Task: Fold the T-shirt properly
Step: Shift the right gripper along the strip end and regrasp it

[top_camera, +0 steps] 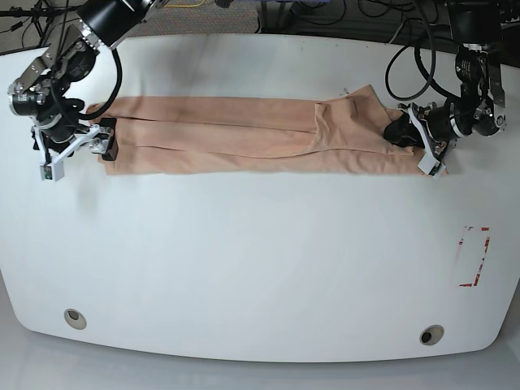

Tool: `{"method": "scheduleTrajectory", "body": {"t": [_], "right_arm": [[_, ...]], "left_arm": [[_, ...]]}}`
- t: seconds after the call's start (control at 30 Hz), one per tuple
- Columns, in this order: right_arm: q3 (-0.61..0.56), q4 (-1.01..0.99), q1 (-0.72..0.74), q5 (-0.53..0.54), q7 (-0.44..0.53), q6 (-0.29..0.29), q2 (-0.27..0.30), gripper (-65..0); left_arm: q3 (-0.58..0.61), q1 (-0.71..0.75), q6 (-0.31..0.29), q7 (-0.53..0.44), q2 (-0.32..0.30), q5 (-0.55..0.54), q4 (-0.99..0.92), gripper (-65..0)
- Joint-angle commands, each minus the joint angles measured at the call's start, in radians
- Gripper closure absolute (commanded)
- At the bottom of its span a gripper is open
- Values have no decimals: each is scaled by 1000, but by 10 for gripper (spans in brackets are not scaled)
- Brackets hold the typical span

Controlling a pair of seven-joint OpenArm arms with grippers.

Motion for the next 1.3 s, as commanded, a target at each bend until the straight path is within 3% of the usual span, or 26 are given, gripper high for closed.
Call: {"method": "scheduleTrajectory", "body": {"t": [0.0,0.3,0.57,0.77,1.27], "right_arm": [[71,-85,34,105,-22,2,66,-626],[117,-353,29,217,-10,2,196,-626],[109,-530,5,281,47,2,248,-626],[106,-564,-6,339,47,2,237,-626],[-34,-564,-32,412,51,2,136,-625]], "left_arm": [[5,-2,10,52,-11,55,-3,-119],[4,-11,10,52,-19,55,-3,-119],[4,-9,10,52,-23,53,-3,-119],[4,-9,10,52,-25,53,-3,-119],[4,-11,10,52,-25,55,-3,-119]]}}
